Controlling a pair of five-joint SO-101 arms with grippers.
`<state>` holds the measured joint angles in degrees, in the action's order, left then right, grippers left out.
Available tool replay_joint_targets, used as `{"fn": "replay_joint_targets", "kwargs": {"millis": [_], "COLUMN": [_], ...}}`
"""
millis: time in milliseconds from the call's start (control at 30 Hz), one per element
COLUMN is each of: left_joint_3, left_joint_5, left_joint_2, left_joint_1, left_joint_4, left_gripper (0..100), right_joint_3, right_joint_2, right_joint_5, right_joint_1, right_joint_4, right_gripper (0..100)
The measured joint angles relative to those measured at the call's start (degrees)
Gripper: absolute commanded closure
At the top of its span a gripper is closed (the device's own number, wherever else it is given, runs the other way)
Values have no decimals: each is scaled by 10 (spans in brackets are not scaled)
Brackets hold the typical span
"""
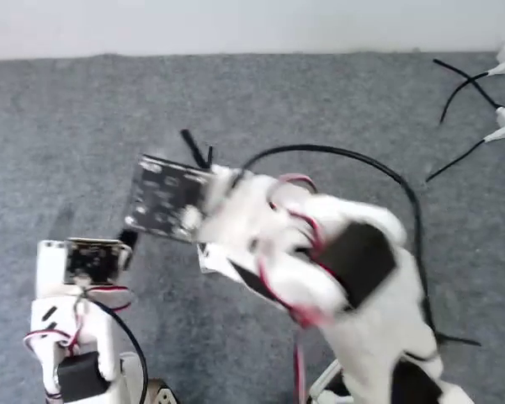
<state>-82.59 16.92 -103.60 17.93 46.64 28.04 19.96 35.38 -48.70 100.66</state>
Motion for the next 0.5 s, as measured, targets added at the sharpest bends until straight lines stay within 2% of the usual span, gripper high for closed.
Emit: {"fn": "replay_joint_targets", "kwargs": {"millis": [267,500], "left_joint_3": [-10,-10], "left_joint_5": [9,10], "left_joint_2": [0,0], "left_joint_1": [186,262], "left_joint_4": [-81,-129], "left_gripper": [661,660], "right_joint_3": [-28,-98], "right_joint_2": [-161,-268], "right_joint_5": [94,182], "right_joint_1": [2,2], "right_joint_4": [0,0], "right_gripper": [989,989]}}
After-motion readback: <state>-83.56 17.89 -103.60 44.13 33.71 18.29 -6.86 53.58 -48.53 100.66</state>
